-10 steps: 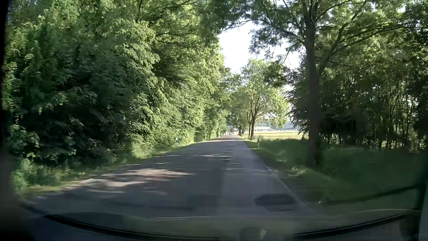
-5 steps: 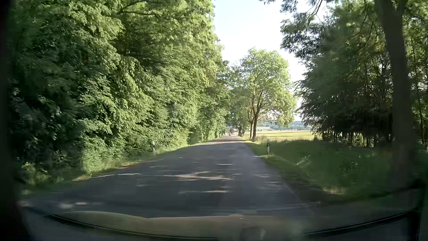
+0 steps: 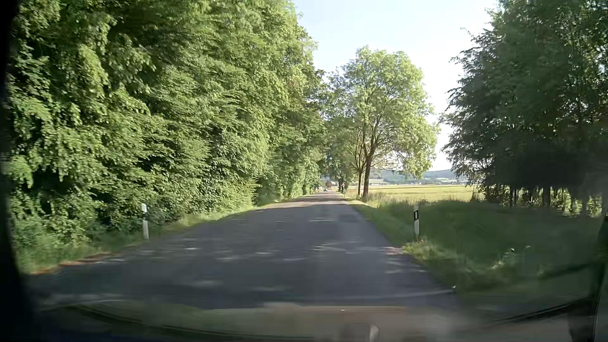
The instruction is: Follow the waypoints while adhering to traffic rules and regulations
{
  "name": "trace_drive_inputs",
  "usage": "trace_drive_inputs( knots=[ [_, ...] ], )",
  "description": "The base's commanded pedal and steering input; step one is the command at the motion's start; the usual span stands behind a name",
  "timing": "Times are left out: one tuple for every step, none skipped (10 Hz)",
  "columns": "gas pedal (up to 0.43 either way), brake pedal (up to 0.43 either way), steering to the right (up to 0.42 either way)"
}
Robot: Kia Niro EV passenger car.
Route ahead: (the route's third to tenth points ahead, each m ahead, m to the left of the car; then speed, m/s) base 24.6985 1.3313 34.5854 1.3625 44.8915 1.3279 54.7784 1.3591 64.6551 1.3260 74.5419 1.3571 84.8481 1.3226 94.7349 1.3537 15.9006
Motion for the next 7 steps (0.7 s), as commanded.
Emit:
trace_drive_inputs(
  knots=[
    [0.28, 0.006, 0.0],
    [0.28, 0.006, 0.0],
    [0.28, 0.006, 0.003],
    [0.28, 0.006, 0.005],
    [0.28, 0.006, 0.004],
    [0.28, 0.006, 0.002],
    [0.28, 0.006, 0.002]
  ],
)
